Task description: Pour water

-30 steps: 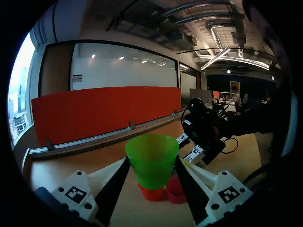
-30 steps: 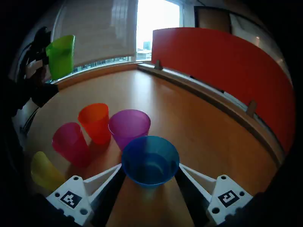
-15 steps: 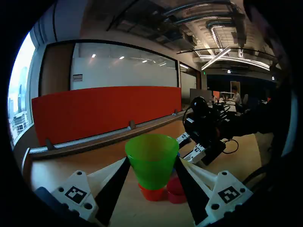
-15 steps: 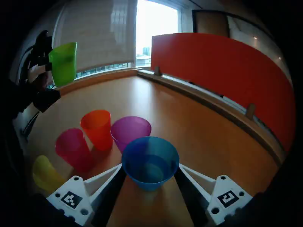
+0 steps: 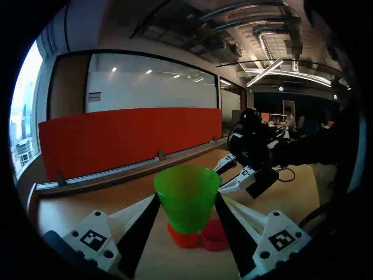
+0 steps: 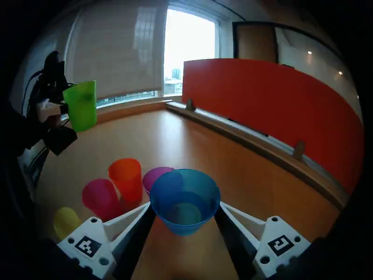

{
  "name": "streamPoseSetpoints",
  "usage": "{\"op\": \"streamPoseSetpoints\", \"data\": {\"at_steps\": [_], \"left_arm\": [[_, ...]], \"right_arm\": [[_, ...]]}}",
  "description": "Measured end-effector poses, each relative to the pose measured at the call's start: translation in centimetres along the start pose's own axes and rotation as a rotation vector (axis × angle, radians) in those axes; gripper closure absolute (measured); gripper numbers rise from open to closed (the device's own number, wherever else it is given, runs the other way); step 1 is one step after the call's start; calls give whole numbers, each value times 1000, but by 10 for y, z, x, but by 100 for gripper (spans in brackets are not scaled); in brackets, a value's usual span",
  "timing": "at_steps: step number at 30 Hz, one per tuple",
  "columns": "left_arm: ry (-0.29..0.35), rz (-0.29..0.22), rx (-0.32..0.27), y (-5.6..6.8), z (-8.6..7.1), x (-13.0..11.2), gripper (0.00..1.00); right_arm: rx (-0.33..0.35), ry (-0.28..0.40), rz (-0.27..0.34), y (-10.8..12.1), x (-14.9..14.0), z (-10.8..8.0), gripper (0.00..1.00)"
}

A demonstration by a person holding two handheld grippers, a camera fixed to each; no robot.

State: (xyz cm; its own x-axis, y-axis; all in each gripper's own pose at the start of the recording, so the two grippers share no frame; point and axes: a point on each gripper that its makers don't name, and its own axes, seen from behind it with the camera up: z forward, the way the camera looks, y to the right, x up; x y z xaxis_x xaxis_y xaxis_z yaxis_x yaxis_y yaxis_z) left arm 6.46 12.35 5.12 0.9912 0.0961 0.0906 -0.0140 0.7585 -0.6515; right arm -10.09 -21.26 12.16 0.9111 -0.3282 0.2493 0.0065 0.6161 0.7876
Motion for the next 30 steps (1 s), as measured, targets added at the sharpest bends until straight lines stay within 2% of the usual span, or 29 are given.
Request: {"op": "streamPoseSetpoints", "data": {"at_steps": [15,30], "left_arm": [[-2,-1,-2,5,-6,0,17],[-2,1,-27,16,-7,4,17]], "right_arm": [[-42,121,-19,-6,61,-46,13],[-40,211,-38,-27,97,-67,13]]}}
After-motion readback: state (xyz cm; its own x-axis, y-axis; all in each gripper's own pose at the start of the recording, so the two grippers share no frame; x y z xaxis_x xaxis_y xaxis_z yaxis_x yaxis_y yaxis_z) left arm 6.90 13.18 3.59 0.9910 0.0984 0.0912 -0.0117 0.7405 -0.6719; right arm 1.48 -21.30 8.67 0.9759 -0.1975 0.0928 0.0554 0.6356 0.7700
